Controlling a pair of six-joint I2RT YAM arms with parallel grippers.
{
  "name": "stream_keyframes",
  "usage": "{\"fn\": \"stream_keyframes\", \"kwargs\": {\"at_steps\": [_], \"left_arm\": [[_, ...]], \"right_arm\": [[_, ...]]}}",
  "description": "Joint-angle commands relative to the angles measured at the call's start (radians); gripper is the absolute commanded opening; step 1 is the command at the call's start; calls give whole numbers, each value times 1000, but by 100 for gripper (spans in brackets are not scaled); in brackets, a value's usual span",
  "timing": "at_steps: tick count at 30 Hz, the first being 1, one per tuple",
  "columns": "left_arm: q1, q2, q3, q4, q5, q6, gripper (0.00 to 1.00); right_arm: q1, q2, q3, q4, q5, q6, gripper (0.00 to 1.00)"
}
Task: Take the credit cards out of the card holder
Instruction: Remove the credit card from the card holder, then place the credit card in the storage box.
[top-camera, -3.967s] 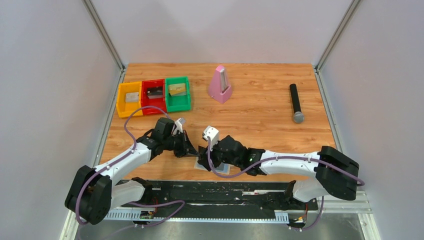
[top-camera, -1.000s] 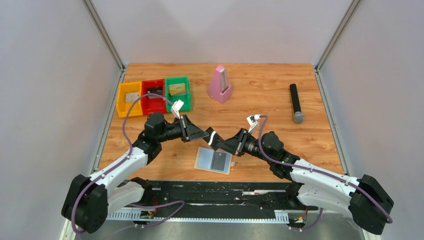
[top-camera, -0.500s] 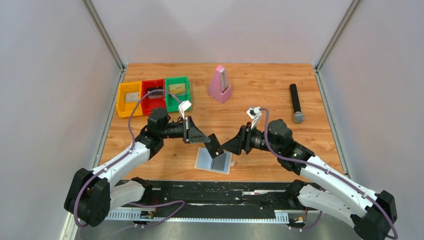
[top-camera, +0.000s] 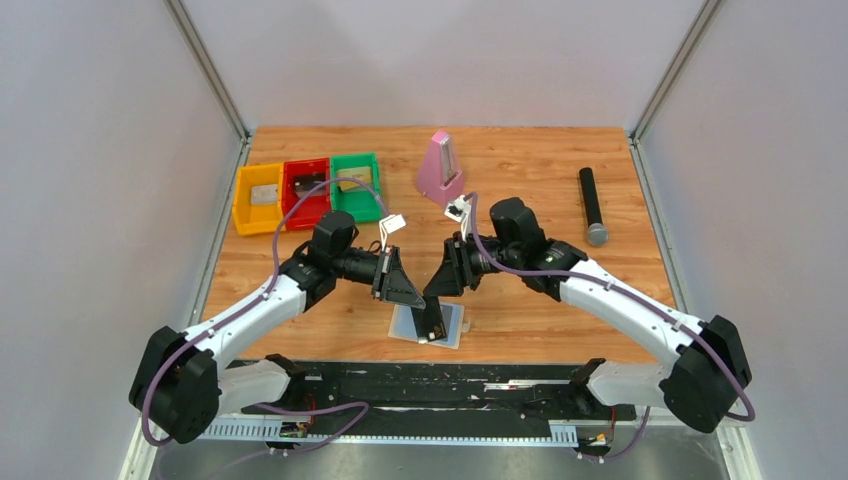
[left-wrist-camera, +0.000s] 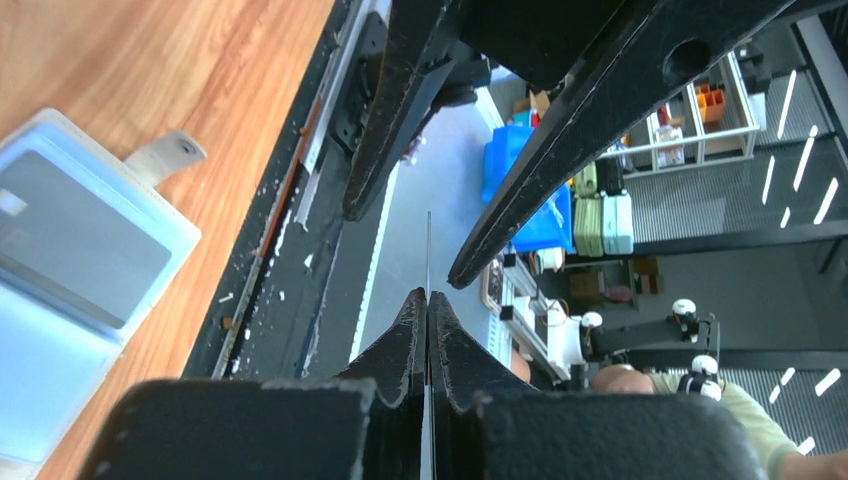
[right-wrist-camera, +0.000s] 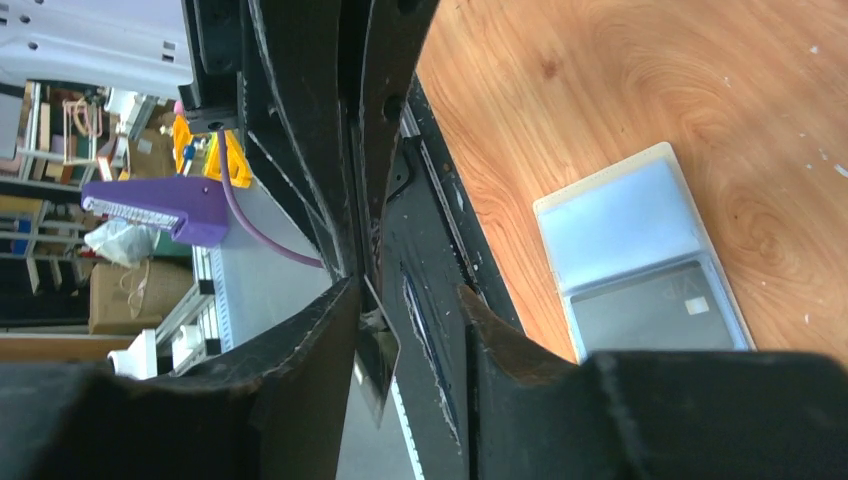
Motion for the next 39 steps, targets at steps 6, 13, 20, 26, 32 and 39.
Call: {"fn": "stream_keyframes", "kwargs": {"at_steps": [6,13,20,26,32,39], "left_arm": [[-14,7,54,-88,26,87,3],[-15,21,61,-89,28,89,3],[-14,21,67,-99,26,97,5],[-6,21,117,-216,-98,152,42],[61,-5,60,-60,-123,9,50],[137,-59,-29,101,-179,-119,56]], "right_arm": [[-5,56,56,-6,-171,-64,19],[-4,44,23,-7,-216,-77,26],[-5,55,22,-4,-242,-82,0],[-11,52,16,26,-182,-10,0],[-65,-17,-78,175,-21,195,0],[-115,-172,-265,426,297,507,0]]}}
